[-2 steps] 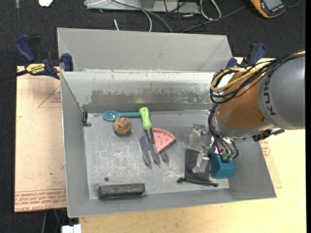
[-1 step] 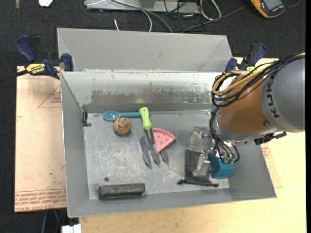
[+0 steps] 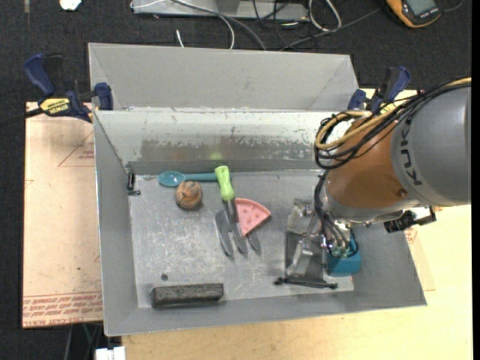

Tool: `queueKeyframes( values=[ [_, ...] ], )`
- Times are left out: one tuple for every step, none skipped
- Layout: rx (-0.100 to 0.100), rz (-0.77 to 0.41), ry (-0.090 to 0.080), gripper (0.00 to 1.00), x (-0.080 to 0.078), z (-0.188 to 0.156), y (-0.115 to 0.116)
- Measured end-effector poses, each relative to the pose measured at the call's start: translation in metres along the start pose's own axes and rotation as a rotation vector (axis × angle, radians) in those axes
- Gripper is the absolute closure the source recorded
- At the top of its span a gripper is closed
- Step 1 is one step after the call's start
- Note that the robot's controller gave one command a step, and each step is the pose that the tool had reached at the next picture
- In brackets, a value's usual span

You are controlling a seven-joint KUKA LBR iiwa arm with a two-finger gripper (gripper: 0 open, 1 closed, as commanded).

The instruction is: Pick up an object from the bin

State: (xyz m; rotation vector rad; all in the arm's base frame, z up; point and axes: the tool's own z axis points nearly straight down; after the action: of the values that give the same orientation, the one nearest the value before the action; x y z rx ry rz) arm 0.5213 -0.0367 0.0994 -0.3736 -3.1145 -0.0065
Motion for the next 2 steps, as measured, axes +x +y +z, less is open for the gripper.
queueKeyframes(
  values=[
    [0.0, 0.054, -0.013, 0.0, -0.002, 0.031, -0.019],
    [-0.002, -0.007, -0.008, 1.0, -0.013, 0.028, -0.038]
  ],
)
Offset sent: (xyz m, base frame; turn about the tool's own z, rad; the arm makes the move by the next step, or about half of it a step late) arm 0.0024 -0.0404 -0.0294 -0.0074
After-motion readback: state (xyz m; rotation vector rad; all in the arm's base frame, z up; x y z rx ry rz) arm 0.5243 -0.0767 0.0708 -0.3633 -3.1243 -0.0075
